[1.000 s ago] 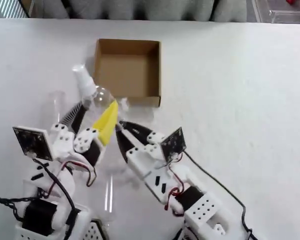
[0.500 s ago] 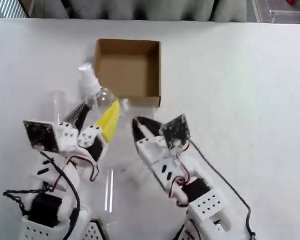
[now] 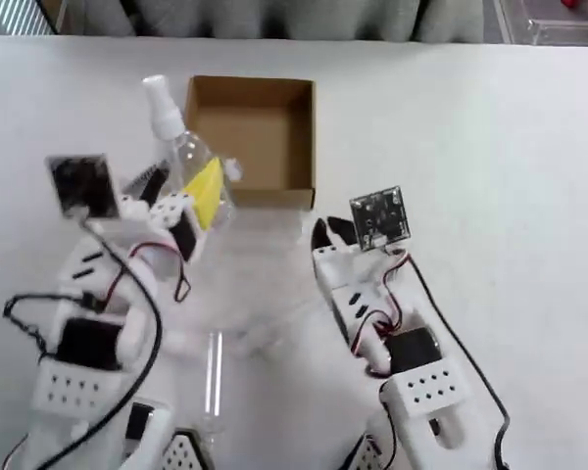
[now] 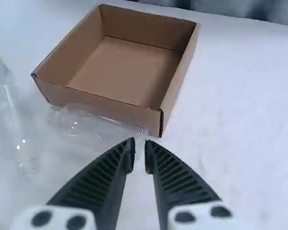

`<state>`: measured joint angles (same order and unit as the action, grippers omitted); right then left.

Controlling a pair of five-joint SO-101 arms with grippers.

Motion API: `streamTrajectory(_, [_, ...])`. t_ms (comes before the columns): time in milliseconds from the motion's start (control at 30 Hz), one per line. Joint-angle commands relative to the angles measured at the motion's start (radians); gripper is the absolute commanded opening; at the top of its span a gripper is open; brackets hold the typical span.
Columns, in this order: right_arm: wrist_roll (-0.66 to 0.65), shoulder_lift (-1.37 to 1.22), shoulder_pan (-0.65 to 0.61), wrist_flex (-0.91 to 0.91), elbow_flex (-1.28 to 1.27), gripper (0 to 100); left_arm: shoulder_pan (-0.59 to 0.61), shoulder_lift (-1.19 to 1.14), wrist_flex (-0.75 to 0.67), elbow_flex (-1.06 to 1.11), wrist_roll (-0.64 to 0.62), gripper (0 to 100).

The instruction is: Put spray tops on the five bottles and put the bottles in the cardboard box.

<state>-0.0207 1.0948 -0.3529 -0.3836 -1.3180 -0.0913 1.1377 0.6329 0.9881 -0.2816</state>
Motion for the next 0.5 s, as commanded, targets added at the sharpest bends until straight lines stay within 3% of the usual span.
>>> streamTrajectory(0, [-0.015, 0.005, 0.031, -0.005, 0.071, 1.8, 0.038, -0.153, -0.026, -0.080, 0.000, 2])
streamTrajectory(133, [-0.015, -0.071, 0.047, -0.015, 0.133, 1.6, 0.105, -0.154, -0.028, -0.072, 0.000, 2])
streamTrajectory(400, [-0.015, -0.558, 0.048, -0.015, 0.443, 2.2, 0.231, -0.156, -0.034, -0.015, -0.002, 2])
streamTrajectory(467, [-0.015, -0.648, 0.050, -0.016, 0.516, 6.3, 0.259, -0.154, -0.060, 0.003, -0.006, 2])
